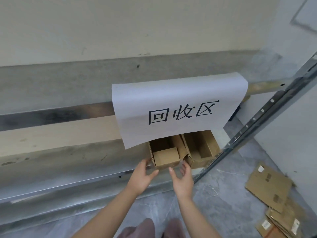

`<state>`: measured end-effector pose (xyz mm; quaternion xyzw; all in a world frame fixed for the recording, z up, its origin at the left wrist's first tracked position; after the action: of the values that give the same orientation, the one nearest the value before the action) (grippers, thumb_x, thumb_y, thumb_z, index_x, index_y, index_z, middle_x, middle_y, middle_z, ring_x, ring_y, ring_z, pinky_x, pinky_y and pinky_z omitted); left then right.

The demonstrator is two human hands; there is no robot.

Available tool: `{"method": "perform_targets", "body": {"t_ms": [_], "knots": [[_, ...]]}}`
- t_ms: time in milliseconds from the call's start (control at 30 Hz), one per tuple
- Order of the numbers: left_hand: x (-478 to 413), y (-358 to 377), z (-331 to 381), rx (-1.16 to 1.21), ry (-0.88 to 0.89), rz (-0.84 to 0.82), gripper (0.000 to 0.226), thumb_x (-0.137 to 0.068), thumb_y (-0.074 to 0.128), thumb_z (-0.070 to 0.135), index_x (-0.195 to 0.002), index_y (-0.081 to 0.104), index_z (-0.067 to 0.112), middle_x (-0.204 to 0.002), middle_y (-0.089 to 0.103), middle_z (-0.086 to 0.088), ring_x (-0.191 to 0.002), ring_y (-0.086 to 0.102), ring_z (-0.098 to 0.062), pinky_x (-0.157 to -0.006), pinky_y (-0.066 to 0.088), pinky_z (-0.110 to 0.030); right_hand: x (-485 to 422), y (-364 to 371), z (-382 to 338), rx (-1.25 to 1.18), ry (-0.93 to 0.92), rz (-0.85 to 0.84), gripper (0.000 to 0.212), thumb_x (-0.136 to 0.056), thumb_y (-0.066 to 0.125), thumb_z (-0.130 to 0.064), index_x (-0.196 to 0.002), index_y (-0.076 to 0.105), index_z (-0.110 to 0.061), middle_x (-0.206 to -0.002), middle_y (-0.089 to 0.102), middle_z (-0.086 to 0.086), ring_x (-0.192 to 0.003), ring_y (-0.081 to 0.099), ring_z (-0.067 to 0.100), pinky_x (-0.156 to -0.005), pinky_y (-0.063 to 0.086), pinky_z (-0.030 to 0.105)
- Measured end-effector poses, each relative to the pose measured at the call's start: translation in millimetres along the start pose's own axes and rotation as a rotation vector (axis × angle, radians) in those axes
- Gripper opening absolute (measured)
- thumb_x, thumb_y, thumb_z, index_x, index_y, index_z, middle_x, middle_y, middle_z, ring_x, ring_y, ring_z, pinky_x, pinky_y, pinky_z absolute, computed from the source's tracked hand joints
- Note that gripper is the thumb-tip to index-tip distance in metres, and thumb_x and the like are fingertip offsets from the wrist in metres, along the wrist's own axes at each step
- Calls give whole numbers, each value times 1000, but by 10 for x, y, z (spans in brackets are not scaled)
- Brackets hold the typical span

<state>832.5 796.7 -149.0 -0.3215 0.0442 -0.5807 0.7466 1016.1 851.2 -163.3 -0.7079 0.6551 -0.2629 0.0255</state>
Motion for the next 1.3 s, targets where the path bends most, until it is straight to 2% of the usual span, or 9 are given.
{"method": "perform_targets", "body": {"t_ms": [133, 200, 300, 467, 700, 1000, 1300], "knots": [[162, -173, -27, -695, 262, 14, 72, -92, 35, 65, -152, 19, 28, -160, 19, 2, -149, 8, -20, -121, 2, -36, 271, -109, -178, 235, -217, -11, 76, -83, 70, -48, -147, 34, -30, -152, 39, -7, -140, 35, 14, -112, 34, 35], [247, -304, -49, -871, 347, 5, 71, -93, 29, 65, -153, 13, 31, -161, 14, 3, -149, 2, -19, -119, -6, -36, 462, -93, -339, 421, -368, -13, 73, -87, 58, -58, -149, 30, -32, -156, 31, -7, -145, 25, 14, -115, 29, 34], [349, -598, -66, -992, 402, 15, 71, -94, 29, 62, -154, 10, 29, -162, 11, 3, -149, 0, -20, -119, -7, -38, 781, 89, -627, 670, -582, -17, 68, -93, 34, -66, -151, 26, -31, -159, 24, -4, -149, 10, 15, -122, 17, 42], [718, -1362, -363, -1031, 407, 80, 71, -96, 32, 58, -154, 9, 26, -162, 10, 0, -149, 3, -23, -120, -3, -40, 1356, 909, -962, 869, -712, -60, 66, -97, 23, -62, -154, 20, -29, -161, 20, 2, -151, 2, 21, -121, -3, 44], [1728, -2870, -1420, -1046, 304, 204, 70, -95, 36, 56, -154, 14, 25, -161, 14, -1, -149, 8, -21, -119, -1, -37, 2534, 2527, -1234, 923, -754, -177, 66, -98, 27, -59, -155, 18, -27, -160, 23, 4, -150, 6, 23, -122, 1, 47], [3136, -5030, -3153, -989, 44, 405, 71, -95, 35, 57, -154, 9, 27, -161, 13, 2, -149, 6, -19, -121, 0, -37, 4333, 4856, -1718, 926, -968, -431, 67, -95, 34, -61, -154, 17, -34, -161, 20, -2, -150, 5, 19, -120, -6, 46], [4105, -6897, -5090, -938, -221, 431, 69, -96, 33, 58, -154, 10, 28, -161, 15, 1, -148, 11, -21, -120, 7, -37, 5626, 7256, -1941, 901, -1045, -646, 67, -94, 38, -57, -154, 18, -33, -161, 21, -1, -150, 7, 20, -120, -1, 46]]}}
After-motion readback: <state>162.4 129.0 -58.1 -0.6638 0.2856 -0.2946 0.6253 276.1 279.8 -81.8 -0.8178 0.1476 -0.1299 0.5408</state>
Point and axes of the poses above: each hand's wrist, its own x-axis away from the middle knuckle, its own y-axis out of the palm, z = x × y, the point moved 9 cm from there along -x, towards the middle knuckle
